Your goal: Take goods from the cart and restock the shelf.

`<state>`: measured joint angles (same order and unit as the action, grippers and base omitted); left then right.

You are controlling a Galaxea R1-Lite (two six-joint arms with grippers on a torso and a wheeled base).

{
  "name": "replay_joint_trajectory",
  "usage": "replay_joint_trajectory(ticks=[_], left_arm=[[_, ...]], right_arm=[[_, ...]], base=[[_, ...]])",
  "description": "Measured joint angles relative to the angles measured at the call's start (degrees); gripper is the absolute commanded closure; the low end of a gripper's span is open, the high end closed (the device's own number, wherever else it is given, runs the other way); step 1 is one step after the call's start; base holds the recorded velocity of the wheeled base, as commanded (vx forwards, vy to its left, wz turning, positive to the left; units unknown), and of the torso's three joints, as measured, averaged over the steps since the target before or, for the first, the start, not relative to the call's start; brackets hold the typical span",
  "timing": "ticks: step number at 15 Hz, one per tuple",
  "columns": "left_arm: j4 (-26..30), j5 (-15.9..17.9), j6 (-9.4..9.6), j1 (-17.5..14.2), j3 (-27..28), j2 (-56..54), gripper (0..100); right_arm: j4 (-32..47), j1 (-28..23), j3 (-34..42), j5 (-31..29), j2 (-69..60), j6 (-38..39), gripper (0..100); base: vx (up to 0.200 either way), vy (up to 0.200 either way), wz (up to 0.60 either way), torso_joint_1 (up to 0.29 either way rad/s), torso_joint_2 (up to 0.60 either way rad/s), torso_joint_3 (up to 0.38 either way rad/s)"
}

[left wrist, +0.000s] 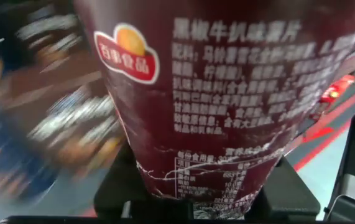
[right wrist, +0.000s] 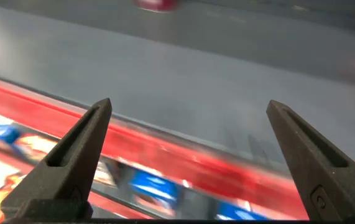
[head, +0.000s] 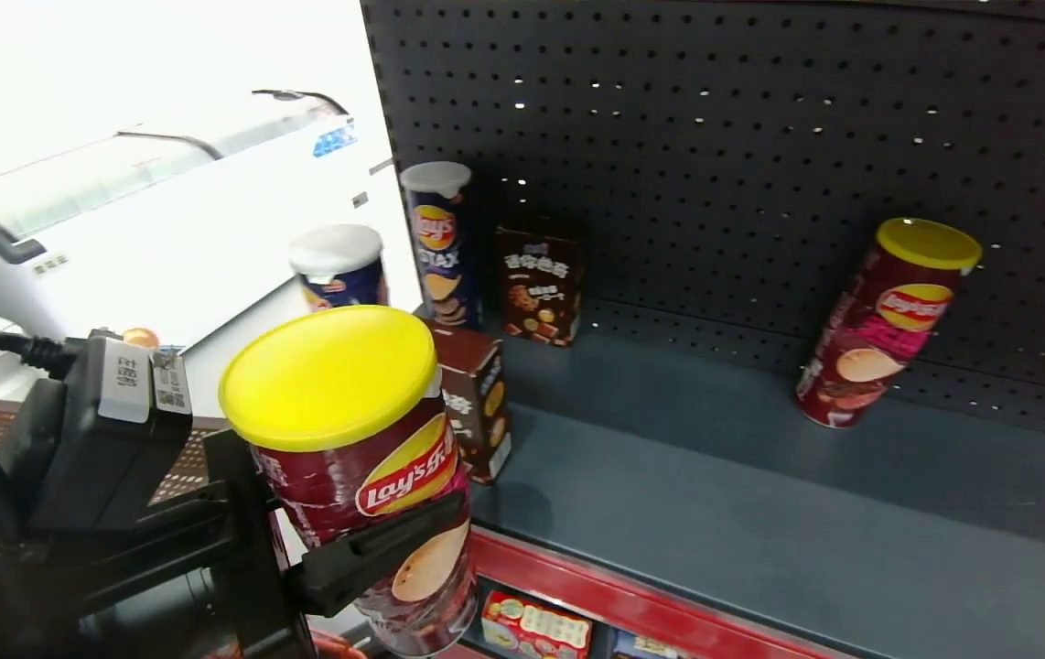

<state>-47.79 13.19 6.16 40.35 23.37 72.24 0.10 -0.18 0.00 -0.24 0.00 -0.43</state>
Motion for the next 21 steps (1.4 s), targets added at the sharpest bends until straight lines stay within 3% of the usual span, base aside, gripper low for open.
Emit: replay_joint_trajectory(ticks=[2, 17, 21], left_arm=[[-0.02, 0.0, -0.02, -0.02, 0.16, -0.02, 100], [-0.09, -0.11, -0.11, -0.59, -0.79, -0.35, 100], [0.0, -0.17, -0.09, -0.72, -0.99, -0.41, 100]], right_arm=[[0.0, 0.02, 0.0, 0.0, 0.0, 0.02, 0], [-0.05, -0.02, 0.0, 0.0, 0.0, 0.02, 0], [0.01, 0.0, 0.0, 0.0, 0.0, 0.1, 0]], base=[[0.0, 0.0, -0.6, -0.002, 0.0, 0.007], [0.0, 0.0, -0.04, 0.0, 0.0, 0.0], [0.0, 0.0, -0.3, 0.0, 0.0, 0.0]])
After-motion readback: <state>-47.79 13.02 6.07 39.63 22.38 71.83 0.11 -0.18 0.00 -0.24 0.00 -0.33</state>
